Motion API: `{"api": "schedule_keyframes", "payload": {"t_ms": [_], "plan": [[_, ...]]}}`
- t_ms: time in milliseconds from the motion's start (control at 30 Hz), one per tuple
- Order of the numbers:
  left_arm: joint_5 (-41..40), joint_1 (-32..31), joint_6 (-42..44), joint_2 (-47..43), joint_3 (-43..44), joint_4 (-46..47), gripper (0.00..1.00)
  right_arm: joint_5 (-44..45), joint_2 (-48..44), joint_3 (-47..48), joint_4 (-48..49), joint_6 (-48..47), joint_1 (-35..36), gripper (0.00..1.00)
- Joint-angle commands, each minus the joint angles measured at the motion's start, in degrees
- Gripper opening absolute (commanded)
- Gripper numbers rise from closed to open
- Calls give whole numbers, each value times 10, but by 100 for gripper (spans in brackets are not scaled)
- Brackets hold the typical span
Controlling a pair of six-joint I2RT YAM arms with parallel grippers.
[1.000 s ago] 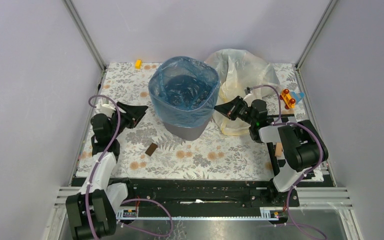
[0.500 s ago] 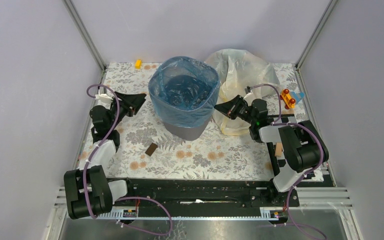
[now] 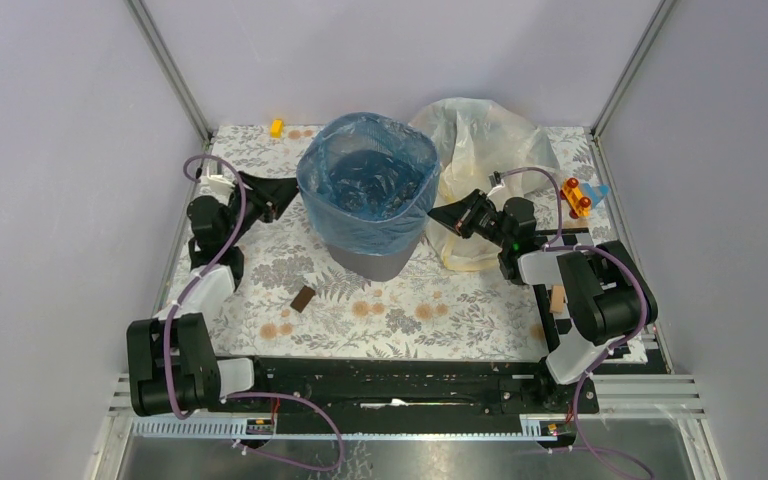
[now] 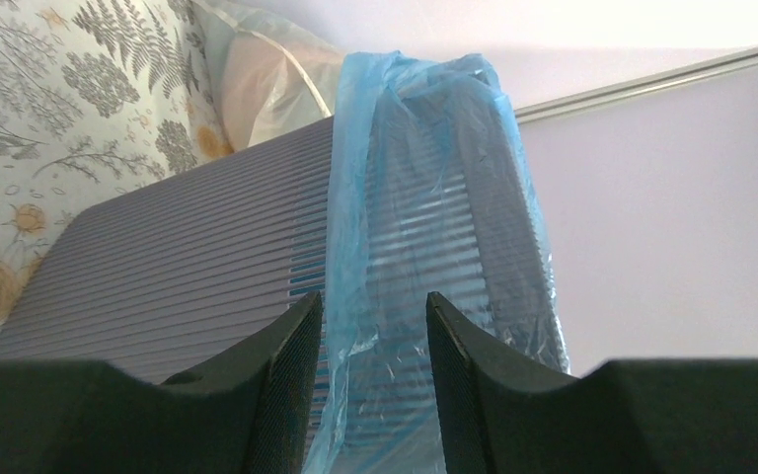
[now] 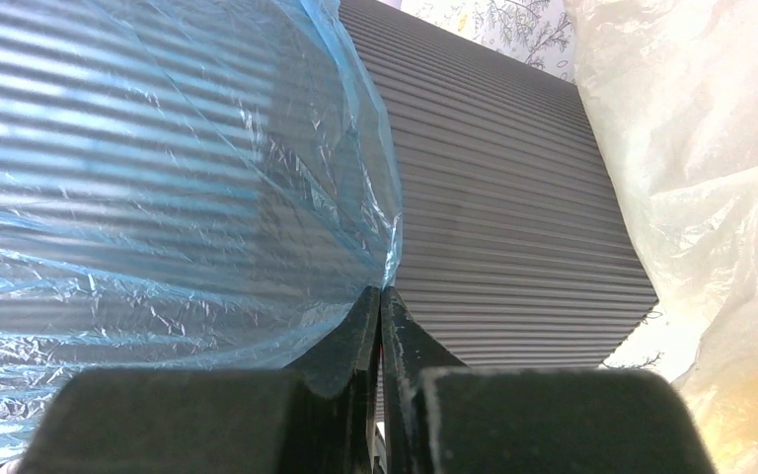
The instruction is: Put the trash bags into the trash bin
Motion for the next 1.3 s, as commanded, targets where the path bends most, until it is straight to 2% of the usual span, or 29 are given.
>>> {"api": "schedule_keyframes", "payload": {"t_ms": [0, 167, 233, 333, 367, 533, 867, 1267], "plan": [[-9, -19, 14, 19, 35, 5, 46, -15, -14, 16, 35, 3, 2, 5], [-12, -23, 20, 29, 43, -3, 43, -17, -13, 16, 40, 6, 2, 5], [-13, -22, 20, 32, 46, -2, 33, -17, -12, 16, 41, 7, 2, 4], [-14, -23, 18, 39, 45, 9, 5, -18, -13, 15, 42, 8, 2, 3], [-15, -23, 15, 41, 43, 14, 0, -18, -13, 16, 42, 8, 2, 3], [-21, -23, 20, 39, 40, 10, 0, -16, -14, 15, 41, 10, 3, 2], [-79, -28, 95, 38, 25, -81, 0, -11, 1, 18, 14, -12, 2, 1], [-121, -58, 131, 55, 12, -91, 0, -3, 11, 16, -7, -37, 2, 0]]}}
